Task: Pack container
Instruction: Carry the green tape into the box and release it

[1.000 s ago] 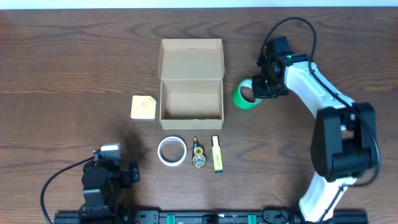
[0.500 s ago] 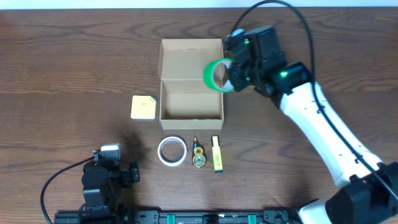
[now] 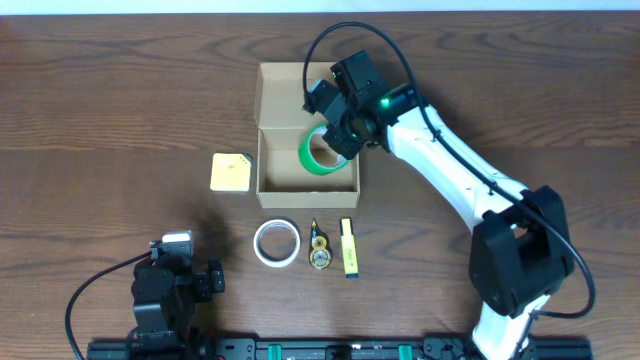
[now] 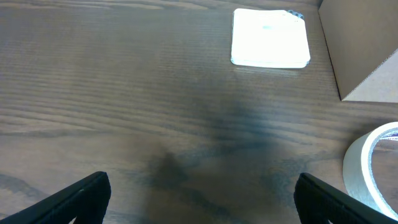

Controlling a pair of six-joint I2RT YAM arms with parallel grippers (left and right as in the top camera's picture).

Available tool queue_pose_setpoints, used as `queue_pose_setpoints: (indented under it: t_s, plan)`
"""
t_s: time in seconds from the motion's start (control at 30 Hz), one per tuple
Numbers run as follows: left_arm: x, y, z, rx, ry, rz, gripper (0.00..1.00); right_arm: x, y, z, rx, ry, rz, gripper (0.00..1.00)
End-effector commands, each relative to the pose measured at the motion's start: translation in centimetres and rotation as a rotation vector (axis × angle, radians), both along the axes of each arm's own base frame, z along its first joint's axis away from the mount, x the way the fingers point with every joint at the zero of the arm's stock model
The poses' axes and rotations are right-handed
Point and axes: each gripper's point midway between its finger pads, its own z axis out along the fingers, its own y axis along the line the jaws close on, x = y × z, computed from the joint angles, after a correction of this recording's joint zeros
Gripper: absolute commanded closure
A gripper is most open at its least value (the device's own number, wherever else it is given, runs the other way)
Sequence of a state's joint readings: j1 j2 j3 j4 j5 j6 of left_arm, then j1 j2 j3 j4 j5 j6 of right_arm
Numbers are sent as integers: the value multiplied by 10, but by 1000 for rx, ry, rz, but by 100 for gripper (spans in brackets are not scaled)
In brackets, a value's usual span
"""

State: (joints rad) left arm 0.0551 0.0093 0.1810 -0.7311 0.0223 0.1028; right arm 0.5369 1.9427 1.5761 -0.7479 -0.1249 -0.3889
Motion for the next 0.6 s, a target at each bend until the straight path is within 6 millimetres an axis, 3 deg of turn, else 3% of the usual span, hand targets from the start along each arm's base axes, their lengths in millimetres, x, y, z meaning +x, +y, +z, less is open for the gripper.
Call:
queue_pose_setpoints:
  t_s: [0.0,0.17,0.4,0.57]
  plan:
    - [-3,0,-9,6,26,-5,5,-8,22,3,21,-3,92,99]
    - [-3,0,-9,6,26,-5,5,-19,36,-13,-2,25,139,99]
    - [-3,0,-9,6,26,-5,5,-19,35,-24,-21,40,142,98]
    - [-3,0,-9,6,26,-5,5,-16,37,-23,-16,26,141,71]
